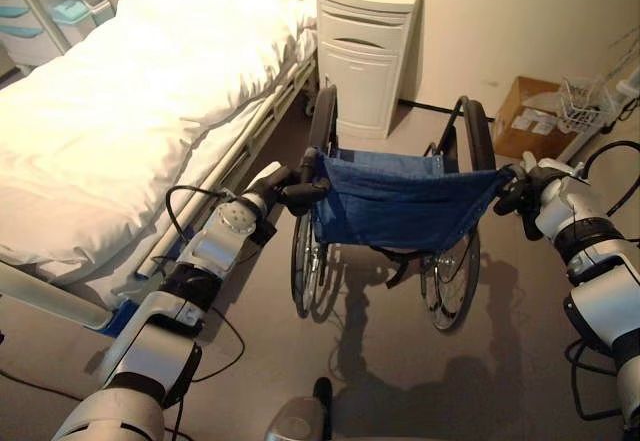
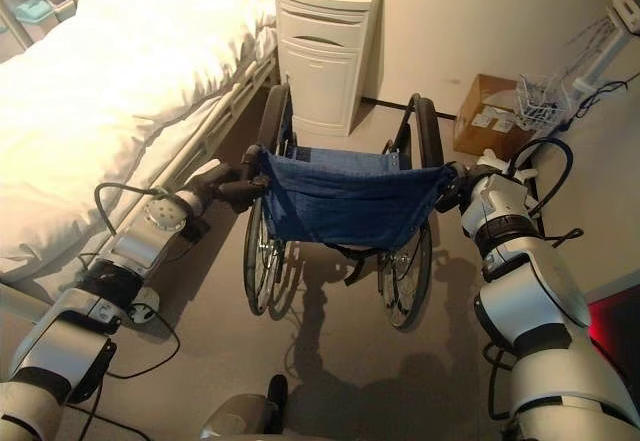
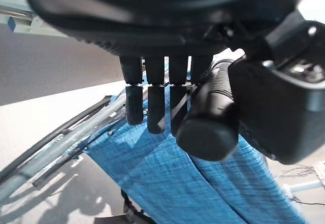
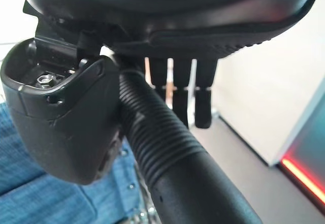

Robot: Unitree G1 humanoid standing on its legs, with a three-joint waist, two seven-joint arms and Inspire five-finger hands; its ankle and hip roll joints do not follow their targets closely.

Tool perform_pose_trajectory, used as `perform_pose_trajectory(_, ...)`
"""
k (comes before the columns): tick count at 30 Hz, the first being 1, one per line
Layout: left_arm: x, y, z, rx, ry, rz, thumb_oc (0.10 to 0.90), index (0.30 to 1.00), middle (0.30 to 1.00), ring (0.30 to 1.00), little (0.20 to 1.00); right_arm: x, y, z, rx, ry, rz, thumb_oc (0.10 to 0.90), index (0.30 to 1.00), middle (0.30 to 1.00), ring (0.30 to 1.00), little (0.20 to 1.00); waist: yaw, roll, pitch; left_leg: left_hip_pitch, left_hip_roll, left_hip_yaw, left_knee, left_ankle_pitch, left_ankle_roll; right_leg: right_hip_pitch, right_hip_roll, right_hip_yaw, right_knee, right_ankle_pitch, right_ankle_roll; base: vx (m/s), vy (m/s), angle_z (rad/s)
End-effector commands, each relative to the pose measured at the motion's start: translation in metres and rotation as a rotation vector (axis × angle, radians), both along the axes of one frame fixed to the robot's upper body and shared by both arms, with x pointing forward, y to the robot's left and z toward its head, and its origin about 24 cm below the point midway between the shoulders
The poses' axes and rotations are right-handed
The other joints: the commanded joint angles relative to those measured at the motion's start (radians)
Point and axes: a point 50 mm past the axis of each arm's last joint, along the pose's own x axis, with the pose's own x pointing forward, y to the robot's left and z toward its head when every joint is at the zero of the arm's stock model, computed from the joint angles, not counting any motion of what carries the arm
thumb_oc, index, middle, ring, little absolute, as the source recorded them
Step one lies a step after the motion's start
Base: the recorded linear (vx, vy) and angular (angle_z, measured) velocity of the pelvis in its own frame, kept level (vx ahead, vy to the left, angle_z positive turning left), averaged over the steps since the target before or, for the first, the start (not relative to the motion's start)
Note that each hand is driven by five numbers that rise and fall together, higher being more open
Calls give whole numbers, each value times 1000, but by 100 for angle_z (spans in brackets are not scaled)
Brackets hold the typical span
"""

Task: Push the wheelchair next to the bed

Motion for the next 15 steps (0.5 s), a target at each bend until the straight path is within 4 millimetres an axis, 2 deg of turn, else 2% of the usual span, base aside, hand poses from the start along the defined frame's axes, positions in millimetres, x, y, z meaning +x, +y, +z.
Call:
perform_pose_trajectory(1, -7, 16, -33, 208, 151, 25, 400, 300, 300, 300, 300, 23, 151, -3, -41, -69, 681, 400, 300, 300, 300, 300, 2, -35, 100, 12, -32, 12, 106, -109, -18, -155, -141, 61, -361, 474, 76, 528, -548, 19)
perform_pose_trajectory(2, -5, 17, -26, 215, 143, 4, 400, 300, 300, 300, 300, 24, 148, 4, -46, -79, 664, 400, 300, 300, 300, 300, -15, -49, 121, 41, -33, -54, 156, -169, -34, -192, -171, 106, -580, 496, 81, 496, -508, 27)
perform_pose_trajectory(3, -4, 18, -25, 219, 140, -1, 400, 300, 300, 300, 300, 25, 148, 5, -48, -83, 660, 400, 300, 300, 300, 300, -21, -54, 123, 44, -35, -74, 162, -175, -36, -199, -176, 120, -636, 491, 81, 519, -491, 52)
perform_pose_trajectory(5, -4, 16, -27, 221, 132, -16, 400, 300, 300, 300, 300, 25, 143, 9, -55, -89, 636, 400, 300, 300, 300, 300, -37, -48, 129, 56, -24, -147, 197, -213, -54, -178, -139, 190, -807, 457, 84, 410, -312, 76)
perform_pose_trajectory(6, -4, 16, -28, 222, 131, -19, 400, 300, 300, 300, 300, 25, 142, 10, -57, -89, 632, 400, 300, 300, 300, 300, -40, -49, 130, 56, -24, -158, 205, -219, -58, -167, -135, 202, -821, 454, 84, 447, -344, 93)
perform_pose_trajectory(8, -6, 11, -37, 231, 133, -23, 400, 300, 300, 300, 300, 25, 142, 10, -56, -83, 613, 400, 300, 300, 300, 300, -48, -71, 125, 44, -23, -166, 247, -244, -78, -99, -124, 221, -822, 435, 84, 412, -345, 108)
perform_pose_trajectory(9, -8, 11, -42, 230, 140, -18, 400, 300, 300, 300, 300, 25, 141, 8, -53, -78, 610, 400, 300, 300, 300, 300, -51, -79, 116, 38, -21, -168, 260, -247, -85, -81, -114, 225, -805, 418, 86, 357, -309, 123)
perform_pose_trajectory(10, -9, 13, -46, 225, 153, -2, 400, 300, 300, 300, 300, 25, 141, 8, -48, -69, 618, 400, 300, 300, 300, 300, -52, -85, 106, 40, -10, -166, 261, -245, -98, -74, -108, 223, -737, 403, 86, 460, -288, 127)
perform_pose_trajectory(11, -11, 18, -50, 227, 170, 17, 400, 300, 300, 300, 300, 24, 142, 12, -50, -54, 635, 400, 300, 300, 300, 300, -60, -89, 93, 84, 22, -147, 232, -237, -120, -86, -110, 197, -671, 402, 86, 415, -222, 109)
perform_pose_trajectory(13, -12, 20, -51, 231, 162, 33, 400, 300, 300, 300, 300, 25, 140, 16, -53, -47, 638, 400, 300, 300, 300, 300, -71, -91, 87, 114, 55, -113, 204, -219, -139, -80, -103, 170, -675, 402, 85, 351, -196, 50)
perform_pose_trajectory(15, -9, 22, -46, 235, 108, 55, 400, 300, 300, 300, 300, 27, 133, 22, -60, -53, 629, 400, 300, 300, 300, 300, -93, -88, 76, 136, 90, -88, 160, -176, -162, -72, -73, 153, -690, 396, 74, 313, -242, 43)
